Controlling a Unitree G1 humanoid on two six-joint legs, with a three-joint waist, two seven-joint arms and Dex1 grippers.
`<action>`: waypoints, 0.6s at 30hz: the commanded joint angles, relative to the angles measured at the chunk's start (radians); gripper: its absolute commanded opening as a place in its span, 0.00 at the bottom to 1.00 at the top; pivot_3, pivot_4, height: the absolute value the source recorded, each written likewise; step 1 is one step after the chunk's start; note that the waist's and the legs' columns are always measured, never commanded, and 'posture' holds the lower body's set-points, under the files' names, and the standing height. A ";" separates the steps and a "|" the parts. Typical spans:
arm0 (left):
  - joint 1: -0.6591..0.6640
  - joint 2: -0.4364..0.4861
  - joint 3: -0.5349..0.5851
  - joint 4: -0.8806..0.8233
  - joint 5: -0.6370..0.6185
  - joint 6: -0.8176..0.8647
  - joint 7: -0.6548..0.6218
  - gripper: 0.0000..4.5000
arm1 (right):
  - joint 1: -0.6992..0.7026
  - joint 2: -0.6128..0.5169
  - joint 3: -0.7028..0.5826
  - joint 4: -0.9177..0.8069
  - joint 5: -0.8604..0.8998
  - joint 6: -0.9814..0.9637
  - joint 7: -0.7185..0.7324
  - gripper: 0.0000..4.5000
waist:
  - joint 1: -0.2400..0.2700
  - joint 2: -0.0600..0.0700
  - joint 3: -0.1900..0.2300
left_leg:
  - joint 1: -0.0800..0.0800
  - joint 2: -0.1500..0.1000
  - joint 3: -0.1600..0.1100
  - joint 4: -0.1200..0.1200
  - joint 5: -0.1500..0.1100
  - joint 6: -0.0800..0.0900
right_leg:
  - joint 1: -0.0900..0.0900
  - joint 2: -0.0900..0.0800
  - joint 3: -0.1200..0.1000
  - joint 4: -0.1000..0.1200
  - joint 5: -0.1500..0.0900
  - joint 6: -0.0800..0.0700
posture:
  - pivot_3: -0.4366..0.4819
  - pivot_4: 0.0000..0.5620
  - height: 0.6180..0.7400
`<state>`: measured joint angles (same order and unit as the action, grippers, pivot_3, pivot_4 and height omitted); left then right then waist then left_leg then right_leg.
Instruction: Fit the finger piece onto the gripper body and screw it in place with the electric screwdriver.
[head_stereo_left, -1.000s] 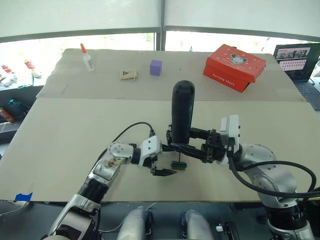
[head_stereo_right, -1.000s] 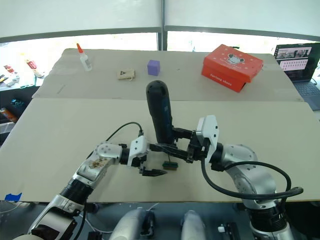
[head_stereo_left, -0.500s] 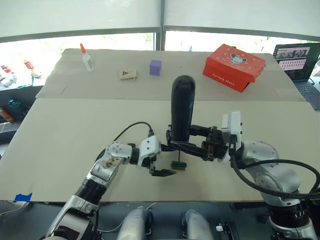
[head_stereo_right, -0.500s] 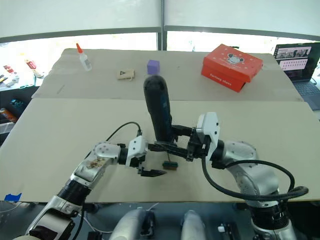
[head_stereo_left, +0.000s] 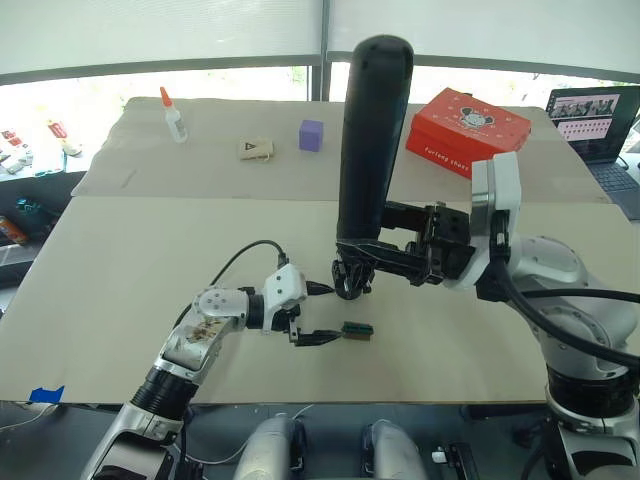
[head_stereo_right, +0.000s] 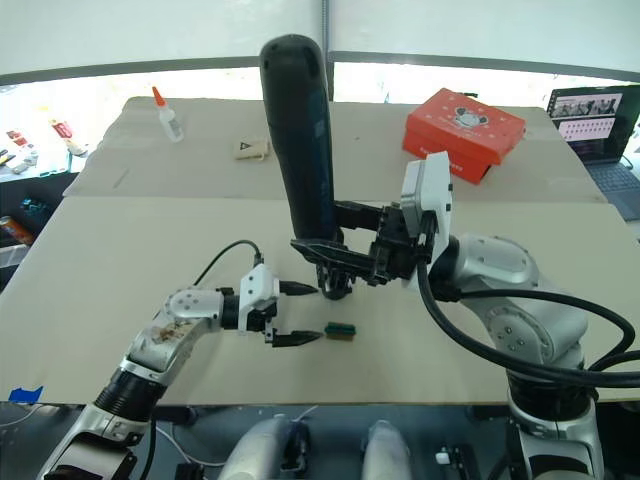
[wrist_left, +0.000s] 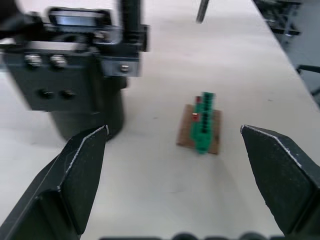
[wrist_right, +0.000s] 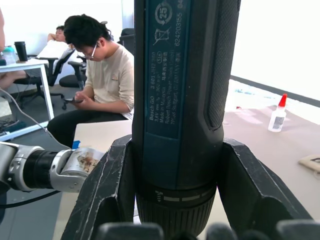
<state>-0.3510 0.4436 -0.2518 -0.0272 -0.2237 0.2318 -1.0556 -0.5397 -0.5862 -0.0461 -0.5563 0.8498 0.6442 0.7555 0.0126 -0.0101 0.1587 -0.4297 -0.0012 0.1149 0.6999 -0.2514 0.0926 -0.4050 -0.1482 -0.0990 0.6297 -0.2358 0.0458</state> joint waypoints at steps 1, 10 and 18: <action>0.026 -0.015 0.013 -0.054 0.020 0.020 0.082 1.00 | -0.044 -0.006 -0.037 -0.010 0.044 -0.003 0.007 0.43 | 0.001 0.000 0.000 | 0.000 0.000 0.000 0.000 0.000 0.000 | 0.000 0.000 0.000 0.000 0.000 0.000 | 0.48 0.27 1.00; -0.033 -0.117 -0.005 0.036 0.072 0.007 0.219 1.00 | -0.093 -0.021 -0.056 0.016 0.100 0.031 0.016 0.43 | 0.003 0.000 0.000 | 0.000 0.000 0.000 0.000 0.000 0.000 | 0.000 0.000 0.000 0.000 0.000 0.000 | 0.48 0.27 1.00; -0.081 -0.156 -0.007 0.100 0.098 -0.004 0.254 1.00 | -0.112 -0.037 -0.055 0.041 0.111 0.035 0.023 0.43 | 0.001 0.000 0.000 | 0.000 0.000 0.000 0.000 0.000 0.000 | 0.000 0.000 0.000 0.001 0.000 0.000 | 0.48 0.27 1.00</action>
<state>-0.4170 0.2900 -0.2577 0.0790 -0.1342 0.2554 -0.8053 -0.6249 -0.6166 -0.0541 -0.4983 0.9279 0.6889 0.7670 0.0137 -0.0102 0.1587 -0.4297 -0.0014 0.1152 0.7000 -0.2514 0.0929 -0.4047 -0.1482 -0.0994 0.6301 -0.2357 0.0458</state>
